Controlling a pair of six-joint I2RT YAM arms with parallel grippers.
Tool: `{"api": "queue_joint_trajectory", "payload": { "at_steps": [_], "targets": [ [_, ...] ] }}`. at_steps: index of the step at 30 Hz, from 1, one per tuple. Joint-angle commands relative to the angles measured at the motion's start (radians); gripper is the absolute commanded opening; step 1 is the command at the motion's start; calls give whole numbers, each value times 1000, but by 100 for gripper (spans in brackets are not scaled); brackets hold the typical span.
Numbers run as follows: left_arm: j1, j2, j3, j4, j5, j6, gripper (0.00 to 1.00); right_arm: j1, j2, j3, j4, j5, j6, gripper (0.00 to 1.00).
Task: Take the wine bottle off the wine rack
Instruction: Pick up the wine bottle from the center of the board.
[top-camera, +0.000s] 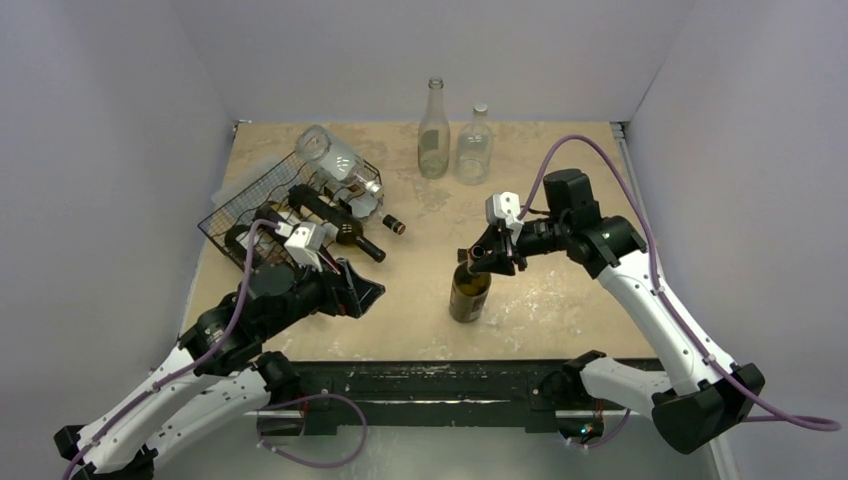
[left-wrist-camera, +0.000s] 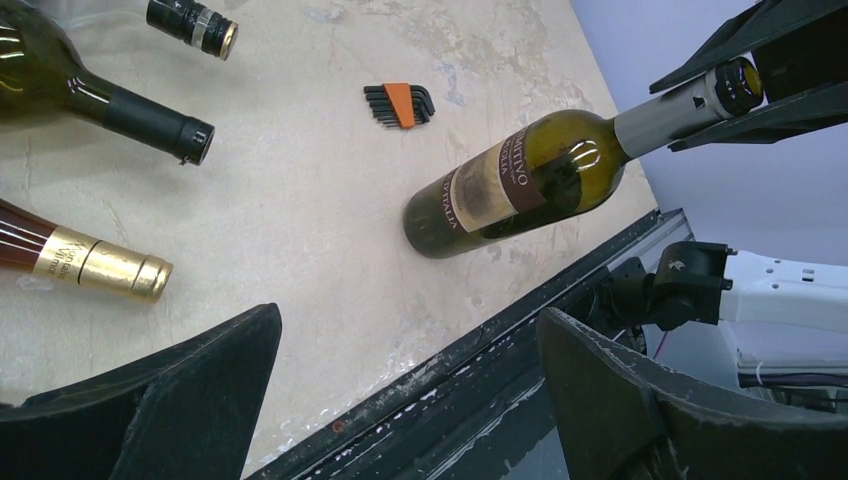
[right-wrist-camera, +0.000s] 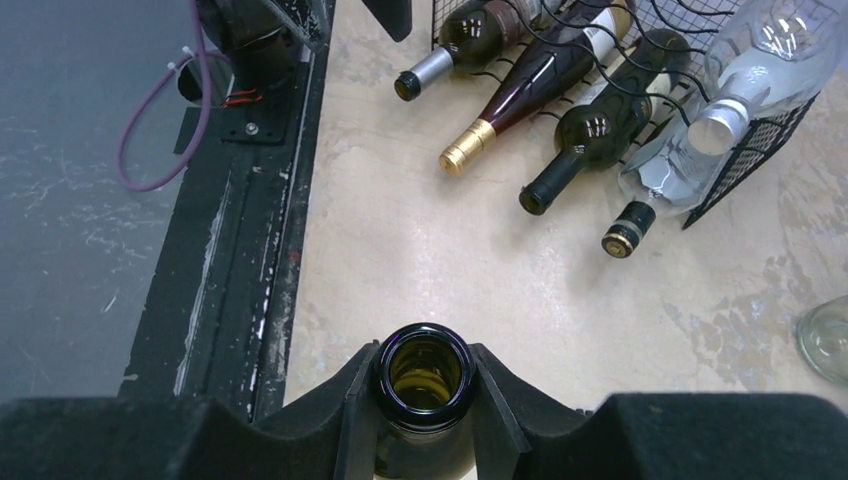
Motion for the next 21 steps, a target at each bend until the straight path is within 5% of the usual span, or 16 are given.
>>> {"api": "queue_joint_trajectory", "payload": {
  "at_steps": [1, 11, 21],
  "targets": [
    [5, -21, -6, 19, 3, -7, 100, 4, -18, 68, -43, -49, 13, 0],
    [4, -69, -23, -3, -12, -5, 100, -178, -63, 173, -186, -189, -102, 0],
    [5, -135, -29, -45, -27, 10, 100, -260, -53, 276, -167, -31, -43, 0]
  ]
}}
